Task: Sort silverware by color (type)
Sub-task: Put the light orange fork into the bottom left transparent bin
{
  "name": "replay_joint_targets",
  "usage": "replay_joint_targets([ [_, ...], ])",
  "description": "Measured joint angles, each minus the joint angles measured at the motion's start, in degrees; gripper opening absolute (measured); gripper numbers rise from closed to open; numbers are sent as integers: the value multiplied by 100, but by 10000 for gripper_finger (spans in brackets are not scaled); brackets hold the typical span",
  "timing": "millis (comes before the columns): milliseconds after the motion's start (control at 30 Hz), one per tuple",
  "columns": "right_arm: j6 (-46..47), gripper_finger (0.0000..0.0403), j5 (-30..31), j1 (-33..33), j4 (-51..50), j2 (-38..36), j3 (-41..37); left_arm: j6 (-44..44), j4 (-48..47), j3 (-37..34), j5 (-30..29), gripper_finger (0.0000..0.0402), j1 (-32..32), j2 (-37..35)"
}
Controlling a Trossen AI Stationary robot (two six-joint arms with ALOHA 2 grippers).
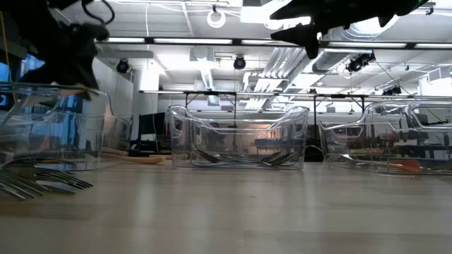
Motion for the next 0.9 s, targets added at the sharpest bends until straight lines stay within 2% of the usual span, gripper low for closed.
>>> replay_joint_targets([
  [100,101,197,1,-6,0,0,0,-440,0,-296,57,57,0,-9],
  [233,101,197,61,-6,0,0,0,-612,11,-532,66,57,0,-8],
  [333,103,197,150,-6,0,0,0,-633,-19,-620,68,74,0,-5],
  [567,143,197,154,-6,0,0,0,-468,6,-622,57,136,0,-5],
  [767,143,197,154,-6,1,0,0,-431,-17,-574,51,157,0,-44],
  [900,144,197,153,-6,4,0,0,14,158,-167,47,159,0,-203],
])
